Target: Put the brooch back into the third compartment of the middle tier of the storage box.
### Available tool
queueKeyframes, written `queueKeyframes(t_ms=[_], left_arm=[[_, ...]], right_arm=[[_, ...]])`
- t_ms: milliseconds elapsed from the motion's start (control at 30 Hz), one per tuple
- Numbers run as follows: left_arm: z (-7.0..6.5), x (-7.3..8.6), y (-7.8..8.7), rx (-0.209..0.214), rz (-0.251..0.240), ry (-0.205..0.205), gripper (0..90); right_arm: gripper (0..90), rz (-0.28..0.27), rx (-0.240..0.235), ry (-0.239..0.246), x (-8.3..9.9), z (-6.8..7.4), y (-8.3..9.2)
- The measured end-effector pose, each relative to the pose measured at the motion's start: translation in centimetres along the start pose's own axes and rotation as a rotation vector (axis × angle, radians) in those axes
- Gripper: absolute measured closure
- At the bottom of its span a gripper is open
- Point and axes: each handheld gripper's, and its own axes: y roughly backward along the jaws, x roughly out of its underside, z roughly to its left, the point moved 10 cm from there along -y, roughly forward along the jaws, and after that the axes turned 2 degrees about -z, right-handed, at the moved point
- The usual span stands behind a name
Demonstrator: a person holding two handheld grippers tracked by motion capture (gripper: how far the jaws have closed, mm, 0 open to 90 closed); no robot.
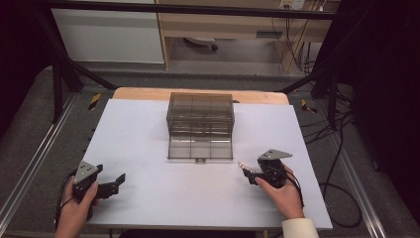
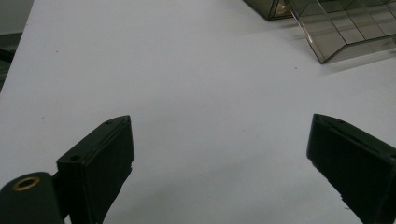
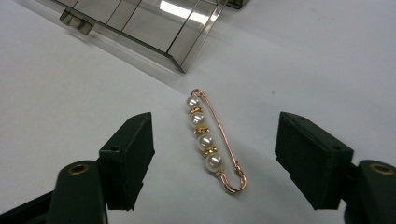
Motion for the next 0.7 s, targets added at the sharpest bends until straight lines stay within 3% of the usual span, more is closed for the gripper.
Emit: queueKeyframes(t_ms=[267,433,567,700], left_arm=[[-0.3,-0.1,-0.2,0.002,0.006,-0.016,7.4],[-0.6,0.0,-0.3,0.012,0.012,-0.025,7.4],[-0.7,0.1,-0.3,0.014,0.018,-0.027,7.5],[-0.7,0.2,-0.2,0.014,0.019,-0.028,7.5]], right_arm=[[41.7,0.062,0.006,0.060,0.4,0.1,-1.6],[56.2,0.094,0.002,0.068,0.9,-0.1,-2.1],[68.7,0.083,-0.014,0.087,1.0,0.4,-2.0],[79.7,0.082,-0.020,0.070,1.0,0.4,-2.0]])
